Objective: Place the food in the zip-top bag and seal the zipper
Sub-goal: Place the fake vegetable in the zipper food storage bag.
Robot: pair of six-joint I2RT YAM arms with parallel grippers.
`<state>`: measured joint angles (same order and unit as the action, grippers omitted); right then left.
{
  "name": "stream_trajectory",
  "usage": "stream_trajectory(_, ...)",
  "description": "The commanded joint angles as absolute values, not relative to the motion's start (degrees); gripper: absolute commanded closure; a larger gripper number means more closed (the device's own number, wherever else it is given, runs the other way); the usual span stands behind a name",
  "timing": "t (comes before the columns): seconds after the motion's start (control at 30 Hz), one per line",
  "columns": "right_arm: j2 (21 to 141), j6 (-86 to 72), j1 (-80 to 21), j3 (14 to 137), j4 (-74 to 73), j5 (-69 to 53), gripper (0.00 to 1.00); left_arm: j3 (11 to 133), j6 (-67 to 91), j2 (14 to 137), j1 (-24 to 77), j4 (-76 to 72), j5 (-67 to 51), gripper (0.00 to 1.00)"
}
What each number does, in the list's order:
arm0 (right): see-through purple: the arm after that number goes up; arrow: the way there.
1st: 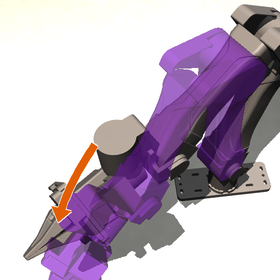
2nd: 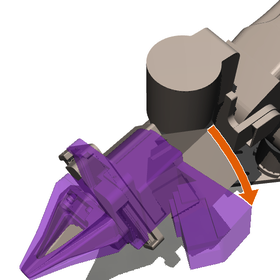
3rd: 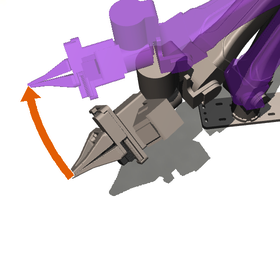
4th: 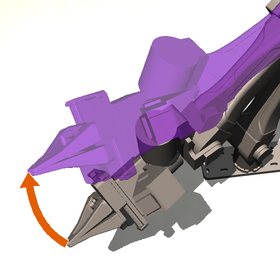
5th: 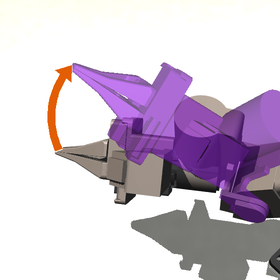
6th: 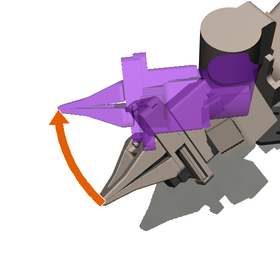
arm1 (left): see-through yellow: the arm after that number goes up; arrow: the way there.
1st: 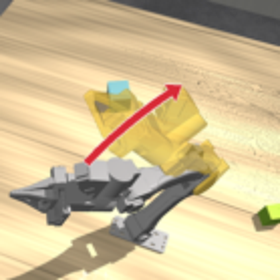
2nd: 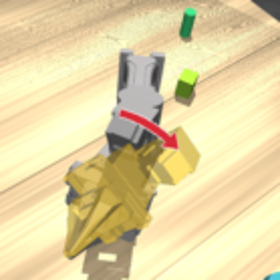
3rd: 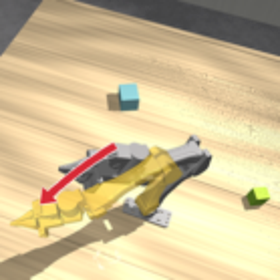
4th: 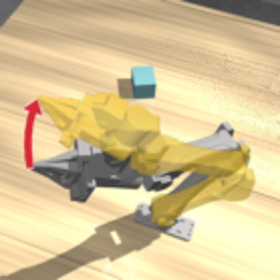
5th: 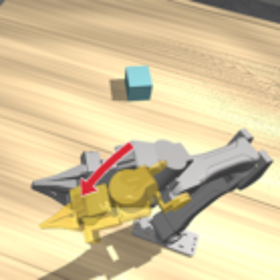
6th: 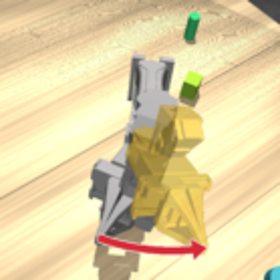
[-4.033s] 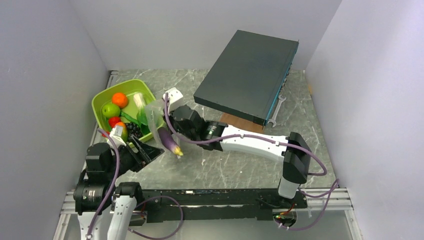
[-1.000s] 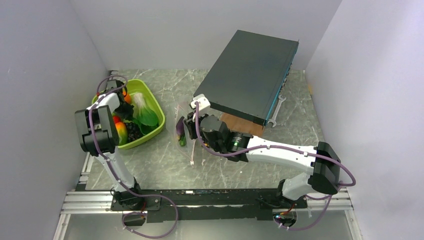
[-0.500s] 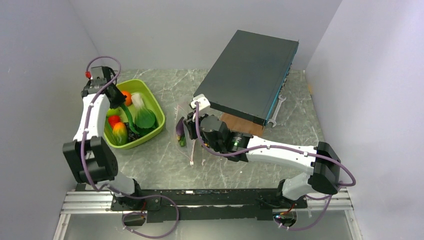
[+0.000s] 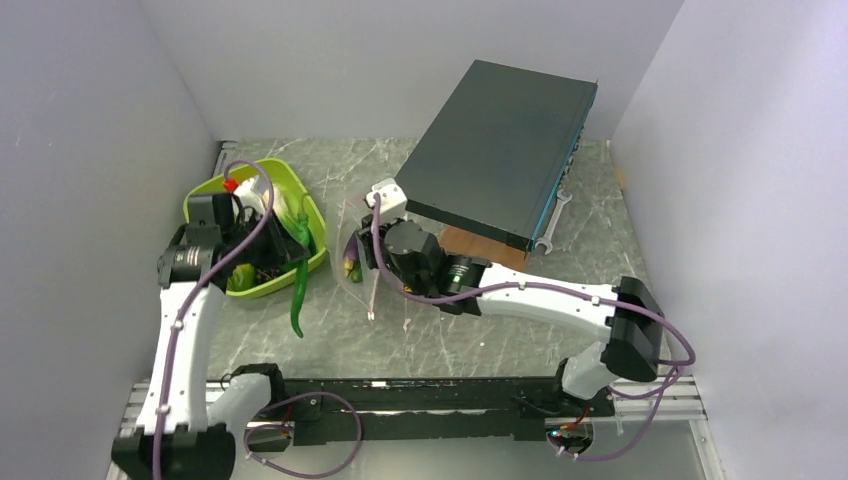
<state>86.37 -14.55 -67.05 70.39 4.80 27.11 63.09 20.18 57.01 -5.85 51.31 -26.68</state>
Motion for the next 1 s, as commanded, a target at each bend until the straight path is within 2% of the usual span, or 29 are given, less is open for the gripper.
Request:
stream_trajectory(0.0, 90.2, -9.9, -67.3, 75.3, 6.3, 30.0, 1.00, 62.4, 20.0, 47.5, -2.8, 60.0, -31.7, 1.00)
stream_trajectory(0.2, 96.6, -1.2, -68.4, 80.8, 7.7, 34.5, 1.00, 64.5, 22.3, 41.5, -1.4, 71.0, -29.2, 1.00)
stream_trajectory(0.4, 101.7, 4.4, -68.3, 84.8, 10.2, 36.5, 1.00, 62.7, 26.3, 37.8, 1.6, 71.2, -36.1, 1.00)
stream_trajectory(0.73, 105.4, 6.3, -68.4, 88.9, 12.4, 38.7, 1.00, 62.6, 30.3, 35.3, 3.2, 75.4, -36.4, 1.00)
stream_trajectory(0.97, 103.9, 5.2, -69.2, 88.2, 13.3, 37.8, 1.00, 58.1, 32.0, 38.0, 3.2, 67.0, -38.3, 1.00)
